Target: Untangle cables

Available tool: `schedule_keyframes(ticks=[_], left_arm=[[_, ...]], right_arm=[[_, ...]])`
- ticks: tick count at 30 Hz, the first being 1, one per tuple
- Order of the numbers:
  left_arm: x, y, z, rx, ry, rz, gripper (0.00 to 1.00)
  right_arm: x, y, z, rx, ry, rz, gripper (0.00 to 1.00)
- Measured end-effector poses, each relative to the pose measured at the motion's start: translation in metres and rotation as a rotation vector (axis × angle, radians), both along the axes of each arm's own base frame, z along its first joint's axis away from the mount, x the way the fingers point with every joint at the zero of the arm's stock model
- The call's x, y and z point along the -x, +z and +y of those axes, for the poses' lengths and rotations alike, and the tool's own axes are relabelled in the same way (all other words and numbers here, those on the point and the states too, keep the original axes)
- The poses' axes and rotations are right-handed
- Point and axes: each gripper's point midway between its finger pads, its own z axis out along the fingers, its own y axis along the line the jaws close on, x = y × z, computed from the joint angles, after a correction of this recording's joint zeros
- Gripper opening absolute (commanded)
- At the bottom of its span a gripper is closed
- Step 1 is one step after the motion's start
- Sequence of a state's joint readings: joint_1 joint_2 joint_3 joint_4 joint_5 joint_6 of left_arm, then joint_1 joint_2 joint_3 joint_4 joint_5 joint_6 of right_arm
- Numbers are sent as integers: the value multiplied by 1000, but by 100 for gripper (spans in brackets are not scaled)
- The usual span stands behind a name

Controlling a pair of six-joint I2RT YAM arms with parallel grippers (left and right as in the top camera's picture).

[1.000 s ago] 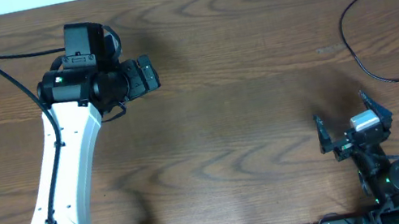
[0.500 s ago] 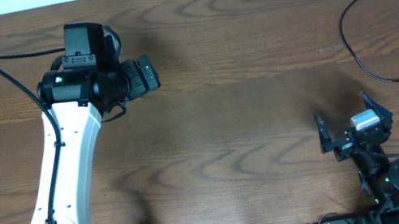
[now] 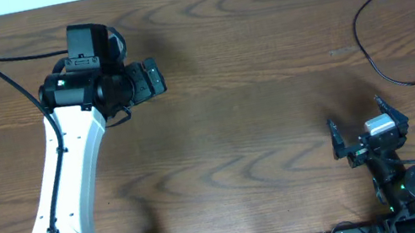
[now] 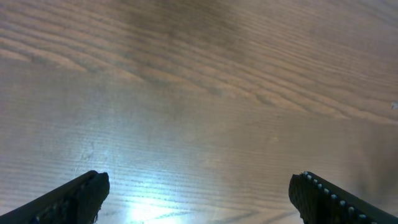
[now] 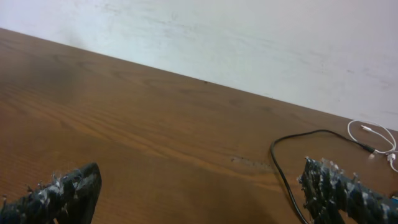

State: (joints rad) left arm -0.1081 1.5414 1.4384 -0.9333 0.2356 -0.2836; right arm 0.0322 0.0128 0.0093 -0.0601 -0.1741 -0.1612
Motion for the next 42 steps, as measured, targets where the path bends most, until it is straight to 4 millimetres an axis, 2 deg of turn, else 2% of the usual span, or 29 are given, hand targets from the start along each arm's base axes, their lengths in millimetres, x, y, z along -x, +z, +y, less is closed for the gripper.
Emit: schedule_keyframes(ticks=[6,13,17,19,22,26,29,33,42], left_arm=[[0,0,1,-7,3,2,98],[-4,3,13,-67,35,-42,98],[-10,26,18,-77,46,-248,98],[-5,40,20,-78,43,-359,98],[8,61,23,-90,25,-536,98],[34,74,28,-115,6,-735,98],[52,71,36,-131,20,-842,98],[72,54,46,-150,48,-946,98],[100,11,55,-163,87,-1130,98]], right_arm=[[0,0,0,0,0,0,99],[0,0,0,0,0,0,99],[0,0,0,0,-3,0,99],[0,0,-1,0,-6,0,99],[0,0,-1,1,-8,0,99],[0,0,-2,1,-11,2,99],[0,0,-2,1,-11,2,99],[0,0,-2,1,-11,2,99],[0,0,-2,1,-11,2,99]])
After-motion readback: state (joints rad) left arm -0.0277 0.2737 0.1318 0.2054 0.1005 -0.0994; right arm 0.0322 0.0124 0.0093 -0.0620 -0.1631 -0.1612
